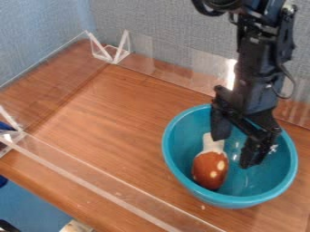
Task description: Put the mushroom in the blue bowl
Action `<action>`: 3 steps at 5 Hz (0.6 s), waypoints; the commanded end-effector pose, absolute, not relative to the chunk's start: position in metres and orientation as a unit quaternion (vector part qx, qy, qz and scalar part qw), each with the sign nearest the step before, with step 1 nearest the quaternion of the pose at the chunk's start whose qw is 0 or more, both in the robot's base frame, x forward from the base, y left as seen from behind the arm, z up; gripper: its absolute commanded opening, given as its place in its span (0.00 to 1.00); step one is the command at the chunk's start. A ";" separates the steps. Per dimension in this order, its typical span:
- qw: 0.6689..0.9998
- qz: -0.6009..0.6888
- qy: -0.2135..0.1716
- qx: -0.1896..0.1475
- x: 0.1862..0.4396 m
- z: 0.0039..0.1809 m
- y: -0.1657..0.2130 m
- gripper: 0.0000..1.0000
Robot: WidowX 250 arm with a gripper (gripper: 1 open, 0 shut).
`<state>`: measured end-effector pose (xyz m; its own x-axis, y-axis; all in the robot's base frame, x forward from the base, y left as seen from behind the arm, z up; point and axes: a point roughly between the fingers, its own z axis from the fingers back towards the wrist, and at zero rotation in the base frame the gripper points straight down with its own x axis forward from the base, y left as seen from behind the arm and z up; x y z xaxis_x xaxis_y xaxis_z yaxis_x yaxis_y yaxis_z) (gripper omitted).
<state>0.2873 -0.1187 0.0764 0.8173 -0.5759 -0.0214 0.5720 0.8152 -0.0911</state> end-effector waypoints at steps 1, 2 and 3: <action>0.946 -0.322 -0.001 -0.040 0.292 0.090 -0.130 1.00; 0.944 -0.329 0.002 -0.039 0.286 0.089 -0.128 1.00; 0.941 -0.336 0.007 -0.037 0.280 0.088 -0.126 1.00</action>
<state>0.2772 -0.1220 0.0687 0.7807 -0.6228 -0.0508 0.6169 0.7812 -0.0958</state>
